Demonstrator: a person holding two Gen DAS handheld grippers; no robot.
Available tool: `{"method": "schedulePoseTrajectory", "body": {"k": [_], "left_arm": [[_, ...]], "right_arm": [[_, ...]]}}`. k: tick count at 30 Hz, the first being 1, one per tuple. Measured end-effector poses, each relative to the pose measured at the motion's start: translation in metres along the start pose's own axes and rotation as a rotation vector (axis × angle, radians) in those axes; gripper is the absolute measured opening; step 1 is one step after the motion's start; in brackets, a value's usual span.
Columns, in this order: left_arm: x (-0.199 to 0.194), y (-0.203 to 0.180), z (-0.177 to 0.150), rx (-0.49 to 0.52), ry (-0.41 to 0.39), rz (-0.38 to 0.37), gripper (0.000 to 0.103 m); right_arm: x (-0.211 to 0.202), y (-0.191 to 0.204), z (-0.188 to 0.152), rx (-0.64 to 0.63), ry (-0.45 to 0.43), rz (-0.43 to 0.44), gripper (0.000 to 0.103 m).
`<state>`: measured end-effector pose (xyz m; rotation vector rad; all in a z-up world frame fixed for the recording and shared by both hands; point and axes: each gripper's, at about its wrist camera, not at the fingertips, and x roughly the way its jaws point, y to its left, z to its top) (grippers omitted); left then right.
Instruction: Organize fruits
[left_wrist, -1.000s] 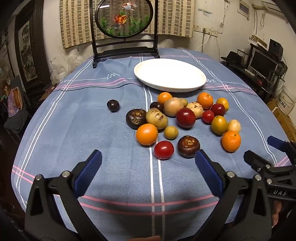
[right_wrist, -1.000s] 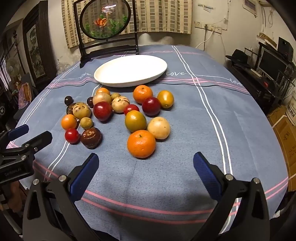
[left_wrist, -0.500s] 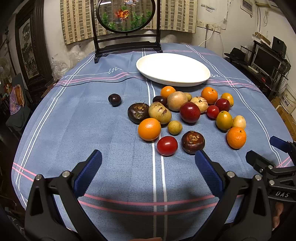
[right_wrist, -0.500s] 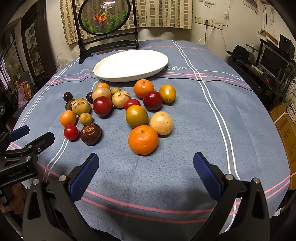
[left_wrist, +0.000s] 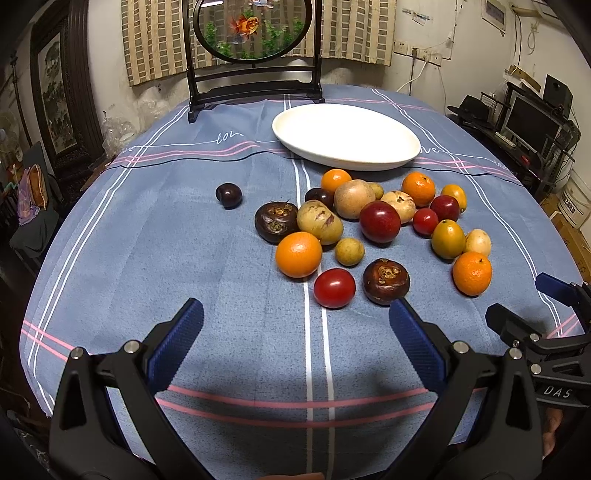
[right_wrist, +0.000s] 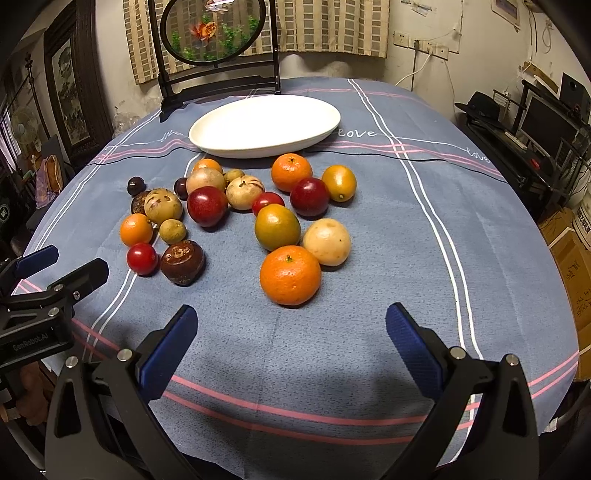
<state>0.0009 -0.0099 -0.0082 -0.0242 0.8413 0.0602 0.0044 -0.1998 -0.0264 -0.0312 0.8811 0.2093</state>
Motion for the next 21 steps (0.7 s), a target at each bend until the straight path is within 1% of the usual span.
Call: {"method": "schedulePoseTrajectory", "body": {"k": [21], "left_arm": [[0.0016,-0.0007,-0.0032,0.0,0.009,-0.006,0.101]], "right_arm": [[0.0012,0.0005,0.0005,-0.007,0.01,-0.006,0.102]]}}
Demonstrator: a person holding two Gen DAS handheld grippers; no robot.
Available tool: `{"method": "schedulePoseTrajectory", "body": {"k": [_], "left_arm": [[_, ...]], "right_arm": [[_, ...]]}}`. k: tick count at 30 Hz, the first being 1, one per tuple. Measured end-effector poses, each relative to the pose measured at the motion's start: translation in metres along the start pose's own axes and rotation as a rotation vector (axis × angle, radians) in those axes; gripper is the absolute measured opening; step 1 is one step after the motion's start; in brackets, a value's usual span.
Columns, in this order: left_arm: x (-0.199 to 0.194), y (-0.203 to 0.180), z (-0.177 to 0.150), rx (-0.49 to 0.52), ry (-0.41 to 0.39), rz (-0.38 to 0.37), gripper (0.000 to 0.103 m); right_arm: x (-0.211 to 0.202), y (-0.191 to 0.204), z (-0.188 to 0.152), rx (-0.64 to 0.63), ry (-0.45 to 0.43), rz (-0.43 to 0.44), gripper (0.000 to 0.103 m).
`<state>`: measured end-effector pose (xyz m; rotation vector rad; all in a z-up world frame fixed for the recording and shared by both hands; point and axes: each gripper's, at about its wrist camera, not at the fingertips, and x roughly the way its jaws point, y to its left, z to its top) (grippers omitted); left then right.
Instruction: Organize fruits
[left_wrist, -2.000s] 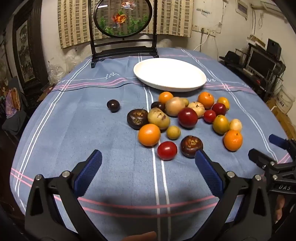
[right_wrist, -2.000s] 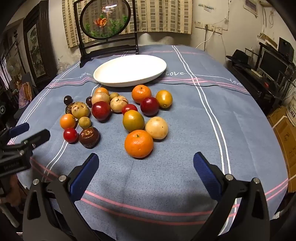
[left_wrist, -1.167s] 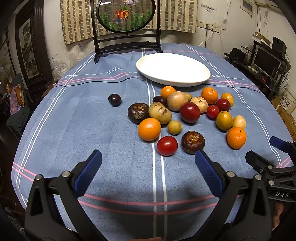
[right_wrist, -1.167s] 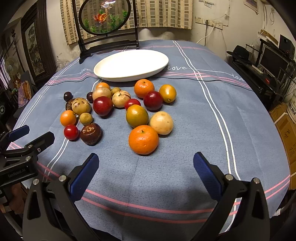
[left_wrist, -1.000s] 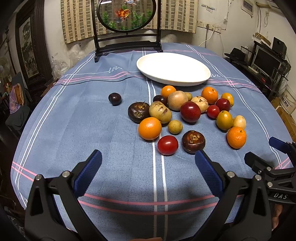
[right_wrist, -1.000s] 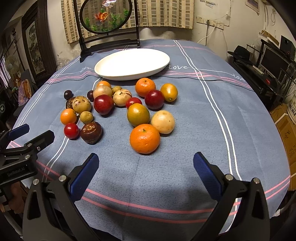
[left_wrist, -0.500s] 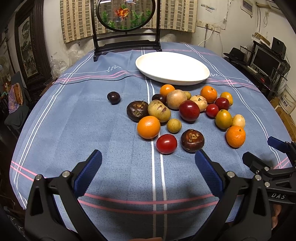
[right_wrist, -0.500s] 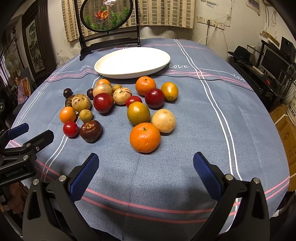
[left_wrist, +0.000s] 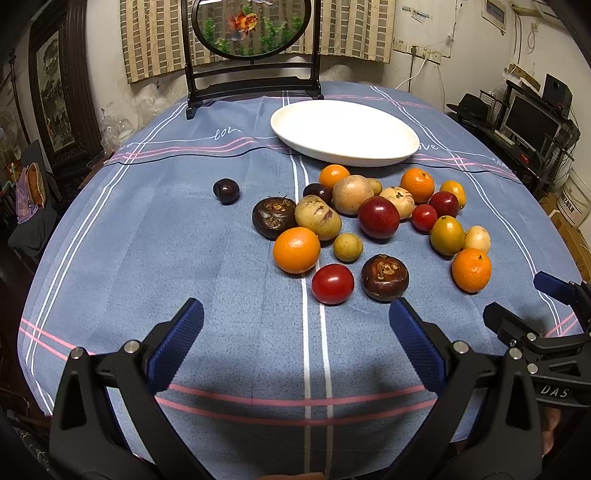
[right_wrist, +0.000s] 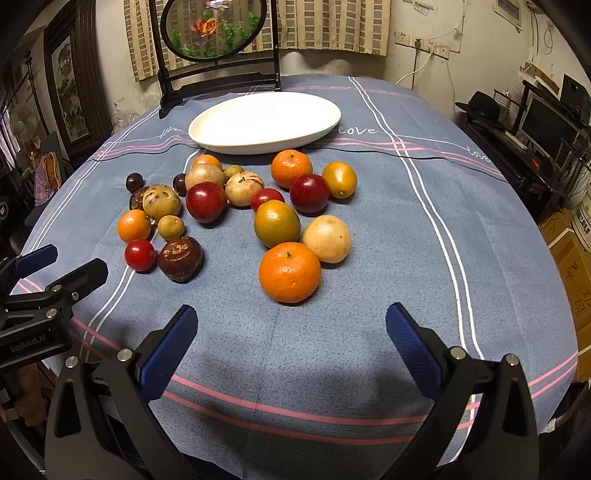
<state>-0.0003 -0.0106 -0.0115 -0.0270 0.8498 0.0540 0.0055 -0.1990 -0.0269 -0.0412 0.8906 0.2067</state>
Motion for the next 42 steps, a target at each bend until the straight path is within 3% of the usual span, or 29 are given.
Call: {"method": "schedulePoseTrajectory", "body": {"k": [37,42], "left_arm": [[0.006,0.001,0.0,-0.001,0.019,-0.004,0.101],[0.008,0.011,-0.003,-0.003,-0.005,0.025,0.101]], "right_arm": [[0.007,0.0,-0.002,-0.006,0.021,-0.006,0.102],[0.009,-0.003,-0.004,-0.009,0.023,-0.01,0.102]]}}
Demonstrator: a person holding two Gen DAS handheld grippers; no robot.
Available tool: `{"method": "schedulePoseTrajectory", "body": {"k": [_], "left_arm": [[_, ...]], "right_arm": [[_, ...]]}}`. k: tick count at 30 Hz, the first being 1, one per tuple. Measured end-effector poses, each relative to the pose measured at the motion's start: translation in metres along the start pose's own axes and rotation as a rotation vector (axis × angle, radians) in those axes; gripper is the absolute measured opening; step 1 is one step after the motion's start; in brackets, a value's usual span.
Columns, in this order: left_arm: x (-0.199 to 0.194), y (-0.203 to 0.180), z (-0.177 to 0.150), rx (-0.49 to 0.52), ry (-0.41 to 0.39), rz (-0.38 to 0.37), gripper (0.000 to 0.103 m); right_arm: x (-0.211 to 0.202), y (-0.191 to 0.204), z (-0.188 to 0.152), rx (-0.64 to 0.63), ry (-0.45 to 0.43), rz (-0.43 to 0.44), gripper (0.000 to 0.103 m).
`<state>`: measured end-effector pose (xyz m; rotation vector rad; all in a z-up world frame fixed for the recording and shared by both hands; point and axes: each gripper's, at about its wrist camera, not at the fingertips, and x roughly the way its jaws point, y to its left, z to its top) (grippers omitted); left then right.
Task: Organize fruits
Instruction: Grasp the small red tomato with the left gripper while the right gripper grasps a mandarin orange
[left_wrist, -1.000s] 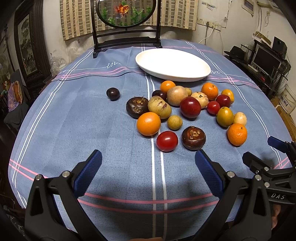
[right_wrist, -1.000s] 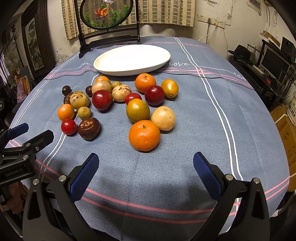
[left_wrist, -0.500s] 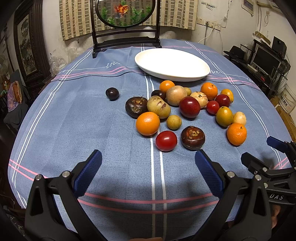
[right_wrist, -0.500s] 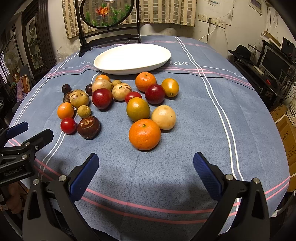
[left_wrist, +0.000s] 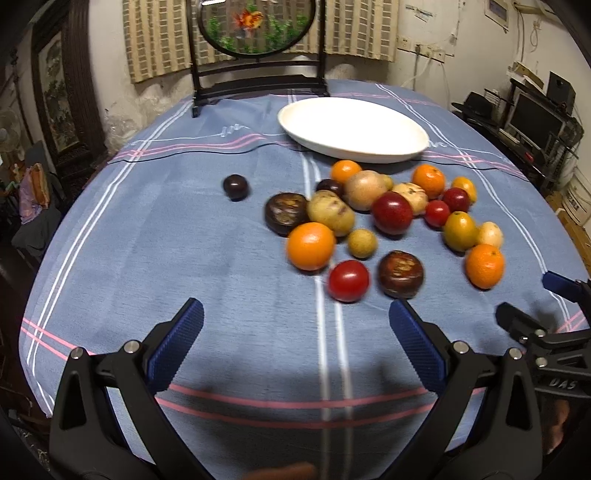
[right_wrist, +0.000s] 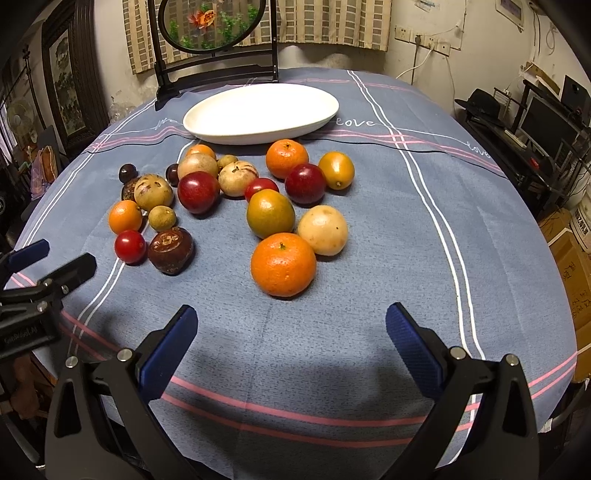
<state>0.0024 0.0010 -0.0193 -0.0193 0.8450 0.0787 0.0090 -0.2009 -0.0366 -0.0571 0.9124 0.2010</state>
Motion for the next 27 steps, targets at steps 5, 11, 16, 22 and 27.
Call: {"method": "schedulePoseTrajectory", "body": {"k": [5,11,16,22,27], "left_arm": [[0.006,0.011,0.0,-0.001,0.0,-0.046,0.101],[0.021,0.015,0.001,0.024,0.025,-0.081,0.101],[0.037,-0.002,0.006,0.048,0.071,-0.115,0.101],[0.057,-0.013,0.011,0.031,0.131,-0.115,0.078],[0.061,-0.011,0.013,-0.007,0.138,-0.097,0.073]], "right_arm": [[0.005,-0.002,-0.002,-0.003,0.001,0.038,0.102],[0.008,-0.005,-0.001,-0.007,-0.019,0.114,0.102],[0.019,-0.011,0.001,0.024,0.009,0.153,0.102],[0.026,-0.024,0.002,0.069,0.02,0.169,0.102],[0.029,-0.031,0.002,0.101,0.017,0.189,0.102]]}}
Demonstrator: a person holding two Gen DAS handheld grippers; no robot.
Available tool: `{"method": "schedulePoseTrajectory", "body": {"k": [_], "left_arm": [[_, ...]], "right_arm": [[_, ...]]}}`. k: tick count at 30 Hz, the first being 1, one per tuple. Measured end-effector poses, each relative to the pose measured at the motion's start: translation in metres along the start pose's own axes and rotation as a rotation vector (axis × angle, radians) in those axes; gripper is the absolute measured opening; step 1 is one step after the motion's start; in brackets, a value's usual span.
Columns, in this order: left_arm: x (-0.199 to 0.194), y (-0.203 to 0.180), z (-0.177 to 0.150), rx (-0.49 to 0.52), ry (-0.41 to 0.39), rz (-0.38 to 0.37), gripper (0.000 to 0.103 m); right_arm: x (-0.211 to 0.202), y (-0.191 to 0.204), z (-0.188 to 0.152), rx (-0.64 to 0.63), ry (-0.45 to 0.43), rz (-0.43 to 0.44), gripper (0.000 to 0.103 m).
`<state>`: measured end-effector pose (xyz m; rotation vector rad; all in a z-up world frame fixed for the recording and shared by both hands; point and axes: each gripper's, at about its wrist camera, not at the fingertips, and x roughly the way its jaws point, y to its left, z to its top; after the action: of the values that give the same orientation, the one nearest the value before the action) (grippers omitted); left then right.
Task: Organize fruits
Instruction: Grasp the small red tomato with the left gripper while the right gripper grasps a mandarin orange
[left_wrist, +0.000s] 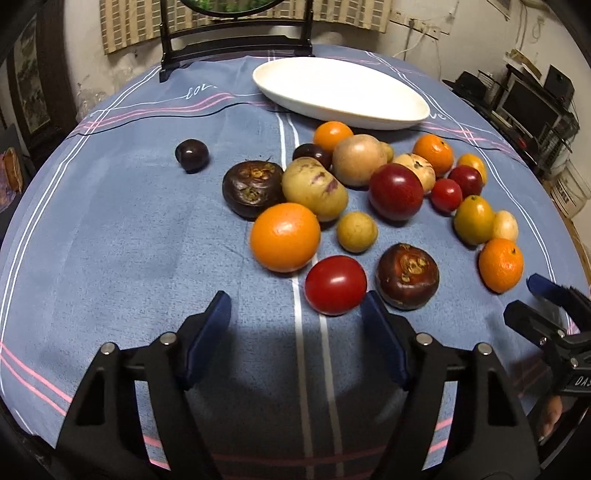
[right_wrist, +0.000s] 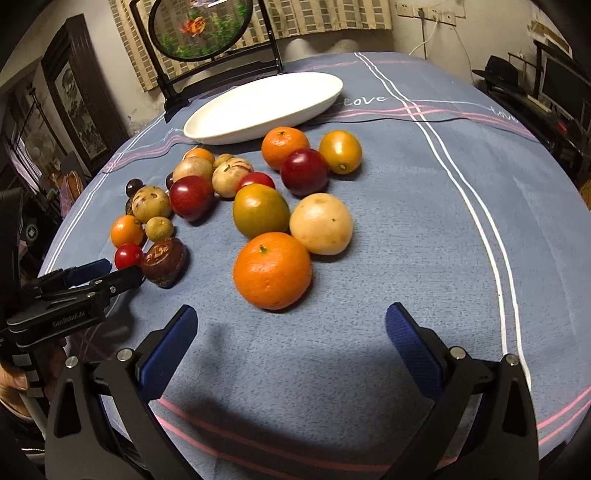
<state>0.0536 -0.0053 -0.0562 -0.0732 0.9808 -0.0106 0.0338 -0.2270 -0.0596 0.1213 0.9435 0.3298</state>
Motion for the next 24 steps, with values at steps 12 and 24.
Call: {"method": "schedulePoseTrajectory", "body": {"k": [12,24], "left_arm": [[0.005,-0.01,0.015,-0.086,0.031,-0.043,0.045],[-0.002,-0.005,0.011,-0.051,-0.003,-0.046,0.032]], "right_arm": [[-0.002,-0.003,-0.001,-0.009,-0.003,0.022,0.102],[-0.007,-0.004,0.002,-0.02,-0.004,-0.012,0.102]]}}
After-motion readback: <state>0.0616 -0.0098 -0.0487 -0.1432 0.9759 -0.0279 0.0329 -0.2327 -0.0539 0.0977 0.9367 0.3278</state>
